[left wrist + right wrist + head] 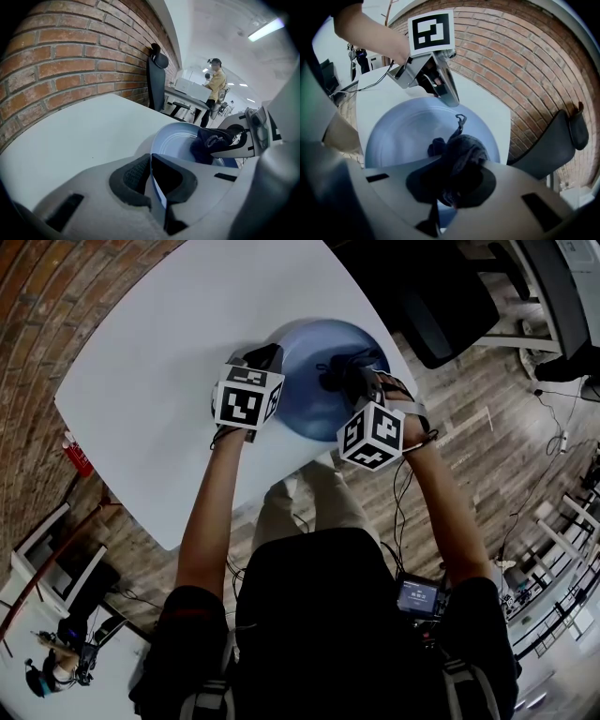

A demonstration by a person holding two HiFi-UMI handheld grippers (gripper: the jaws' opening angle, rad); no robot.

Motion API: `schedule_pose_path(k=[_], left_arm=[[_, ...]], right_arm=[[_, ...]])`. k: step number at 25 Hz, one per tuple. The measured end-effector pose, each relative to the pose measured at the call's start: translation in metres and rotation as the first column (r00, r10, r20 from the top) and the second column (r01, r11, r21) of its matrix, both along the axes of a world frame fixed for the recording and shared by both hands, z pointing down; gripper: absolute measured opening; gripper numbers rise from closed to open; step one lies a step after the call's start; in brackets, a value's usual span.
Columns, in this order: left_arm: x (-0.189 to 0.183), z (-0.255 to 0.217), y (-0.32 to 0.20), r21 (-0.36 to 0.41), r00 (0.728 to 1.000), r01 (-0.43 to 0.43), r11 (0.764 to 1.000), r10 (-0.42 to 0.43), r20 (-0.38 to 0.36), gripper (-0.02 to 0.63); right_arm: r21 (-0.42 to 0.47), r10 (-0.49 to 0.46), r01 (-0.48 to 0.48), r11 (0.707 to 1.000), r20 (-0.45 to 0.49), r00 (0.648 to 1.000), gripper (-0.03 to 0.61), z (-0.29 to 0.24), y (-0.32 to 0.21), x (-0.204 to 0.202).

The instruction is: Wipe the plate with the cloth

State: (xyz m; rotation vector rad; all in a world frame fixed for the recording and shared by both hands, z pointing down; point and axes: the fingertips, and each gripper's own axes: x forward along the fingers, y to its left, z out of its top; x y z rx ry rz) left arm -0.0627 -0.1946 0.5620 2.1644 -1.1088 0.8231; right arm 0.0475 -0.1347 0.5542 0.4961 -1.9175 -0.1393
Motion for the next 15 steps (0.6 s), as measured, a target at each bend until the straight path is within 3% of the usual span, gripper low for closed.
schedule_pose_path(k=[15], left_arm=[[-0.002, -0.001, 0.000, -0.002, 1.000, 0.004, 1.000, -0.004, -0.010, 0.029]], right_arm=[[-0.104, 0.067, -0.067, 0.992, -0.001, 0.998, 0.041, 0.000, 0.028, 0.006]])
